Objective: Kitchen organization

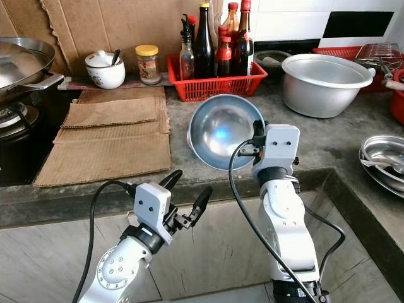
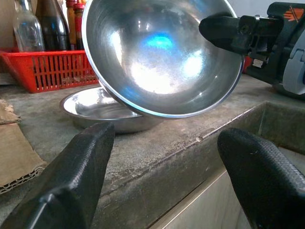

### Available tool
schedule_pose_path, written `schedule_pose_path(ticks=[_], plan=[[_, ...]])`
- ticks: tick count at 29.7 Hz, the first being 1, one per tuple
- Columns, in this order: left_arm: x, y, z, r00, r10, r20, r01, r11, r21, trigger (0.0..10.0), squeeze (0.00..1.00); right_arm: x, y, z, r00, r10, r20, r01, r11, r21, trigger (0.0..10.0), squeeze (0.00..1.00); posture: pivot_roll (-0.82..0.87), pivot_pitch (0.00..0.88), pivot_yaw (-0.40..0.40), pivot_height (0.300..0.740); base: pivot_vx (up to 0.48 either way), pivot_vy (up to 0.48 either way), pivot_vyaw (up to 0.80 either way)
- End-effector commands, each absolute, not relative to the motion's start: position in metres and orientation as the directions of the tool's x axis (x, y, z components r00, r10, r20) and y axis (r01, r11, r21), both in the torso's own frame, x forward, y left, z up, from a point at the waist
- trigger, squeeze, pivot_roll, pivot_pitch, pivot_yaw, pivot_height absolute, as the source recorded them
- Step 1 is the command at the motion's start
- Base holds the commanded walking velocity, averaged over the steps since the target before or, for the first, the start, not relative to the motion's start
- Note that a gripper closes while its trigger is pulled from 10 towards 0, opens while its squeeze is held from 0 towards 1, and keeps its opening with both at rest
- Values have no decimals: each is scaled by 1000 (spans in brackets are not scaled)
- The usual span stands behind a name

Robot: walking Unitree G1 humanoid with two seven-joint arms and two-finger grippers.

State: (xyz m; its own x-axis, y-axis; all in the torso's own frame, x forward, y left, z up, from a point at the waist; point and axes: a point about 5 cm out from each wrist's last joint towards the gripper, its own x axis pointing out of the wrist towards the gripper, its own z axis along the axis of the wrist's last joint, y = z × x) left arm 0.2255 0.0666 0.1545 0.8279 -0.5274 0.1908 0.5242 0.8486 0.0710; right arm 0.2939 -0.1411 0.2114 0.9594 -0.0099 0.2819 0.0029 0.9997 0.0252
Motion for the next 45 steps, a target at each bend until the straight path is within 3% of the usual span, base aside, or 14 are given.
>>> schedule_pose_path(ticks=[1, 26, 45], plan=[[227, 65, 157, 820, -534, 204, 529, 844, 83, 10000, 0, 291, -141, 217, 950, -8, 311, -5, 999, 41, 10000, 0, 44, 5, -49, 740, 0, 0, 0], [227, 65, 159, 816, -537, 213, 531, 843, 87, 10000, 0, 290, -136, 224, 940, -2, 341, -28, 996, 83, 10000, 0, 47, 21, -42, 740, 0, 0, 0], [228, 64, 159, 817, -536, 215, 530, 843, 87, 10000, 0, 291, -136, 225, 939, -5, 345, -29, 995, 93, 10000, 0, 45, 22, -39, 740, -266, 0, 0]])
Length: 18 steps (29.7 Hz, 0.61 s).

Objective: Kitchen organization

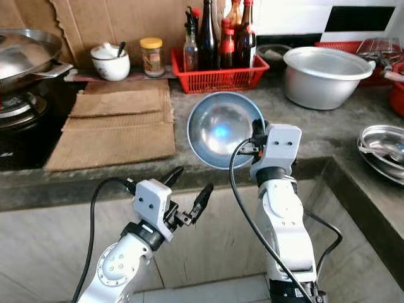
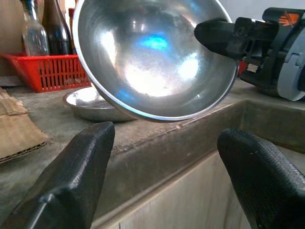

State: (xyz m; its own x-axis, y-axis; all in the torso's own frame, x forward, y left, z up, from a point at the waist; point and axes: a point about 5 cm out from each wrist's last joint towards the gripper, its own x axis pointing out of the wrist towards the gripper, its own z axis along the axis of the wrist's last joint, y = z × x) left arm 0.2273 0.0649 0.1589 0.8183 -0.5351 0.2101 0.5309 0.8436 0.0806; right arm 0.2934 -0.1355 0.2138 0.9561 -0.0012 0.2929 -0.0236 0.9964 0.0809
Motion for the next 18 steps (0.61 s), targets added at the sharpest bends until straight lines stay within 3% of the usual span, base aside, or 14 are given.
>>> schedule_pose_path(ticks=[1, 18], plan=[[228, 64, 159, 817, -535, 215, 529, 844, 86, 10000, 0, 291, -136, 225, 939, -4, 345, -29, 995, 92, 10000, 0, 45, 22, -39, 740, -277, 0, 0], [228, 64, 159, 817, -536, 213, 532, 843, 83, 10000, 0, 281, -139, 208, 957, 13, 289, -33, 998, 62, 10000, 0, 42, 26, -38, 740, -273, 0, 0]])
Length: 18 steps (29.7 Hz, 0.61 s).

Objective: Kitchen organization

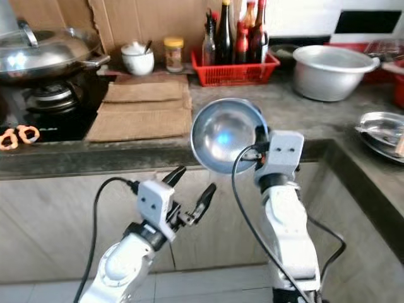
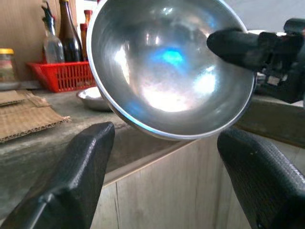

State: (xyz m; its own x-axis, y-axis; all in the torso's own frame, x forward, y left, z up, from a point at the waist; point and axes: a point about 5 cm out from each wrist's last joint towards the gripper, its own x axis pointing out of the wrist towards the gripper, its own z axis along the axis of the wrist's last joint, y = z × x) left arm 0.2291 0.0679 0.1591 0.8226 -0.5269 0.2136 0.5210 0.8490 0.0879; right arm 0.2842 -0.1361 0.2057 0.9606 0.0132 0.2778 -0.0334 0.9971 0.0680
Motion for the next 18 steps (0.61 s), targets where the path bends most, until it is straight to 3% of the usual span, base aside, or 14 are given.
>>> schedule_pose_path(ticks=[1, 18], plan=[[227, 64, 159, 817, -536, 213, 532, 843, 82, 10000, 0, 280, -138, 205, 960, 19, 280, -37, 998, 57, 10000, 0, 42, 26, -38, 740, -274, 0, 0], [225, 65, 154, 820, -536, 198, 532, 843, 78, 10000, 0, 258, -134, 171, 982, 103, 155, -104, 995, -2, 10000, 0, 41, 14, -37, 740, -275, 0, 0]])
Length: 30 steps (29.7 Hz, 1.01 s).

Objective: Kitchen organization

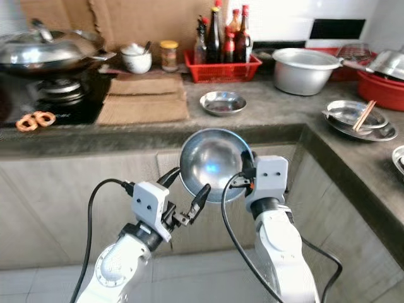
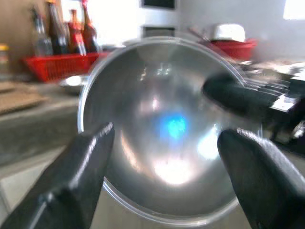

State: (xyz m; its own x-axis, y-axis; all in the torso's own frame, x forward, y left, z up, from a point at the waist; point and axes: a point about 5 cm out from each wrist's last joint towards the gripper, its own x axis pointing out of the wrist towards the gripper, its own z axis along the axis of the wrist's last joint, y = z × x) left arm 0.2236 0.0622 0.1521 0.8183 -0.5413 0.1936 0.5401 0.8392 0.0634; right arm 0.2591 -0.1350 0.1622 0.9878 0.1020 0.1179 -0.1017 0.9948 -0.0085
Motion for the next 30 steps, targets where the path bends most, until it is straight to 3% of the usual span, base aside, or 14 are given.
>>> schedule_pose_path(ticks=[1, 14, 30], plan=[[224, 65, 152, 822, -536, 193, 532, 843, 78, 10000, 0, 257, -134, 170, 983, 109, 148, -110, 994, -6, 10000, 0, 41, 14, -37, 740, -270, 0, 0], [221, 64, 147, 824, -539, 173, 535, 842, 72, 10000, 0, 250, -130, 163, 985, 123, 117, -123, 992, -11, 10000, 0, 36, 6, -36, 740, -267, 0, 0], [220, 65, 142, 842, -522, 135, 523, 852, 33, 10000, 0, 247, -130, 157, 989, 115, 89, -113, 993, -27, 10000, 0, 40, 30, -36, 740, 0, 0, 0]])
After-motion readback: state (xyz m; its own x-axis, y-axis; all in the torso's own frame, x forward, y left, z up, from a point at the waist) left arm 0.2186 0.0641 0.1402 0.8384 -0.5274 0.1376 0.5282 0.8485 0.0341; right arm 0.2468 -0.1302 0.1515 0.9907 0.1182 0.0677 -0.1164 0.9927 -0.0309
